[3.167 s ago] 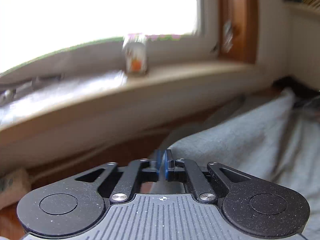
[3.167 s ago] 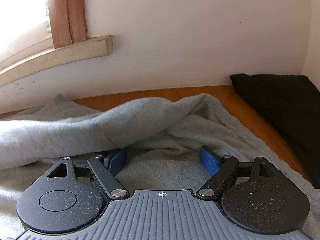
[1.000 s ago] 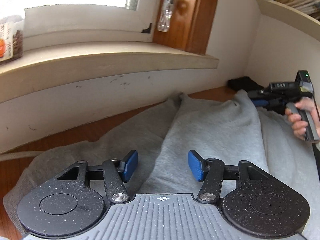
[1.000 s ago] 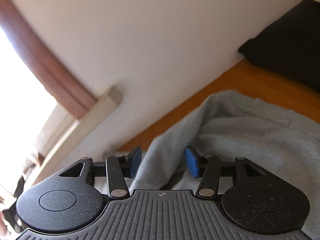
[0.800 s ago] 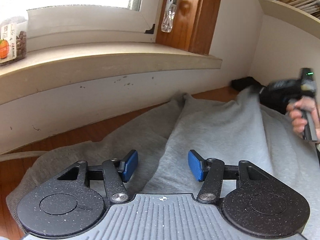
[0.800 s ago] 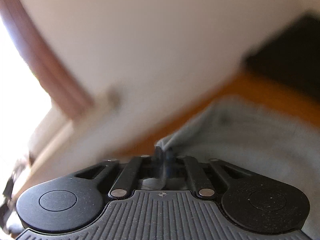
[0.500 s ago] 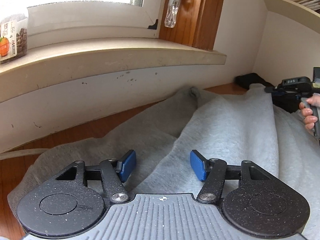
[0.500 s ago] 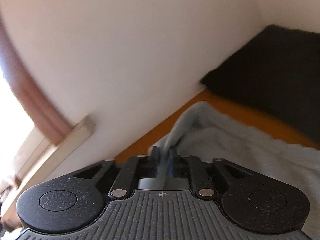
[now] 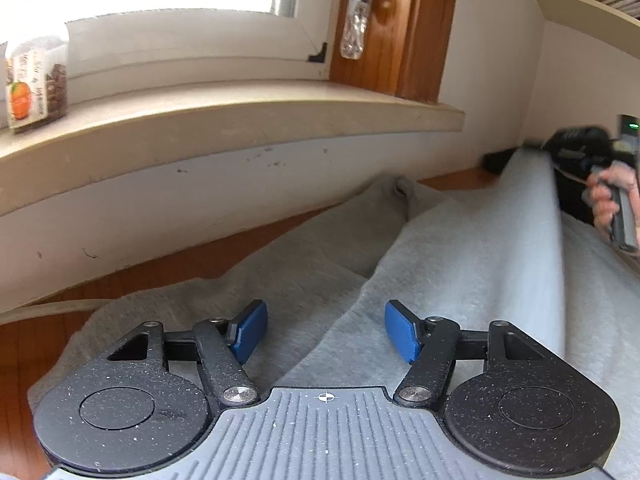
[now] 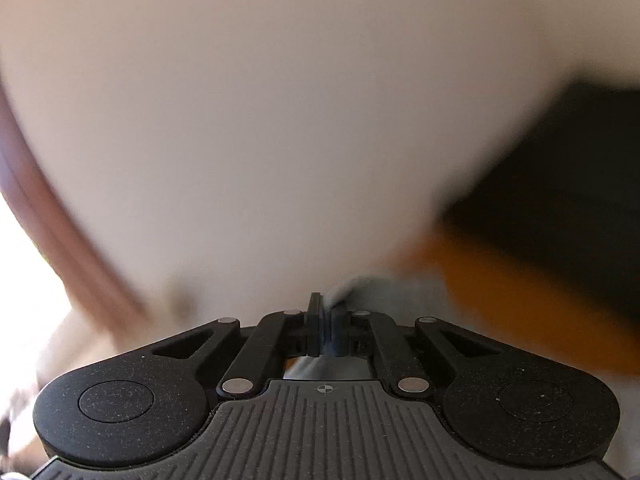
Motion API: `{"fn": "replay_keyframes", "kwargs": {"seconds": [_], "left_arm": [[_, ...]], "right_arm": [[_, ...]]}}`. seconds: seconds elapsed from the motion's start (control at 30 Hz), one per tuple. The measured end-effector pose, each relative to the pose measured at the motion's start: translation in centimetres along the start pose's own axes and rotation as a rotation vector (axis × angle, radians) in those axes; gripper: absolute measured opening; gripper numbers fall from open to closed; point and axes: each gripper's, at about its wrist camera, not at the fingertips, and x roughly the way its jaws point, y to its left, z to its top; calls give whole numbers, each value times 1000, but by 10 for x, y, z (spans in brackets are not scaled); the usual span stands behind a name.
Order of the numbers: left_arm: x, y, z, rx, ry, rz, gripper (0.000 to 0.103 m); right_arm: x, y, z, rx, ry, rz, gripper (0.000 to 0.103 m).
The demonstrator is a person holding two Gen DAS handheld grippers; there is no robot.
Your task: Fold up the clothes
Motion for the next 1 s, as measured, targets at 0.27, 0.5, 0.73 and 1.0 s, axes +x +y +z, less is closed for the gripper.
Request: {"fn": "replay_keyframes", "kwargs": {"seconds": [0.27,0.5,0.73,1.0], "left_arm": [[2,0,1,5,22,-4,73],[4,-1,2,11,32,-4,74],[4,-1,2,3,25,1,76],[3,-2,2,13,25,0,77]], "right_arm": [[12,-27,2,-25,187,-320,16],[0,-26,1,-41,201,-267,23],[29,-3,-25,-107,318,-175,37],[7,-8,-13,-165,191,-302,4]]}}
